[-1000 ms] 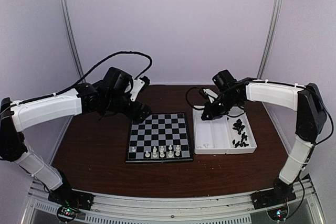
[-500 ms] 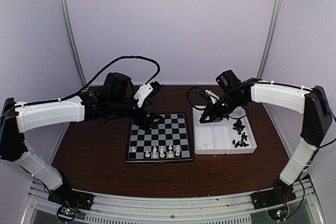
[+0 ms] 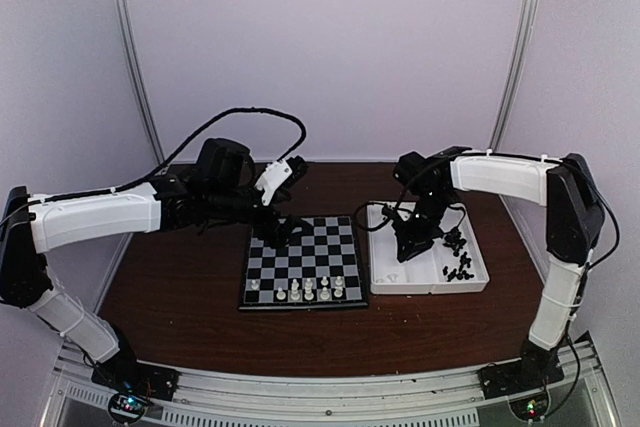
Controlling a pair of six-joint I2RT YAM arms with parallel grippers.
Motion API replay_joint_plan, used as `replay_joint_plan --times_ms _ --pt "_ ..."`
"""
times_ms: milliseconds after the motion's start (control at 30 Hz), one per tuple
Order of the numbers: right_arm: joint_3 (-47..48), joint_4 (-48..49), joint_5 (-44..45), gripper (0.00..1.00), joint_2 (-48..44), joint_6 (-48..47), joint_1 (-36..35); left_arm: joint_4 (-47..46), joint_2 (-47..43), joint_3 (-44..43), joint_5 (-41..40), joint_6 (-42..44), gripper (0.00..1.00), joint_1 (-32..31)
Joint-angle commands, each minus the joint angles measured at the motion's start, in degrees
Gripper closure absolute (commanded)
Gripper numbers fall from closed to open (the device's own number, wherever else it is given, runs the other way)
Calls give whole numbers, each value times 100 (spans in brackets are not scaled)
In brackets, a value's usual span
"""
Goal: Set up the chess pieces on the board
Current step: Place the chess piece on the chessboard.
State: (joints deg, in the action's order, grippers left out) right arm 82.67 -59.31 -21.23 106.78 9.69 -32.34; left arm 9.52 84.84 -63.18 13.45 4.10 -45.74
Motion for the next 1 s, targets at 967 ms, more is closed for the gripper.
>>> replay_joint_plan --times_ms 967 --pt "1710 488 -1056 87 452 414 -648 -734 -592 878 55 591 3 -45"
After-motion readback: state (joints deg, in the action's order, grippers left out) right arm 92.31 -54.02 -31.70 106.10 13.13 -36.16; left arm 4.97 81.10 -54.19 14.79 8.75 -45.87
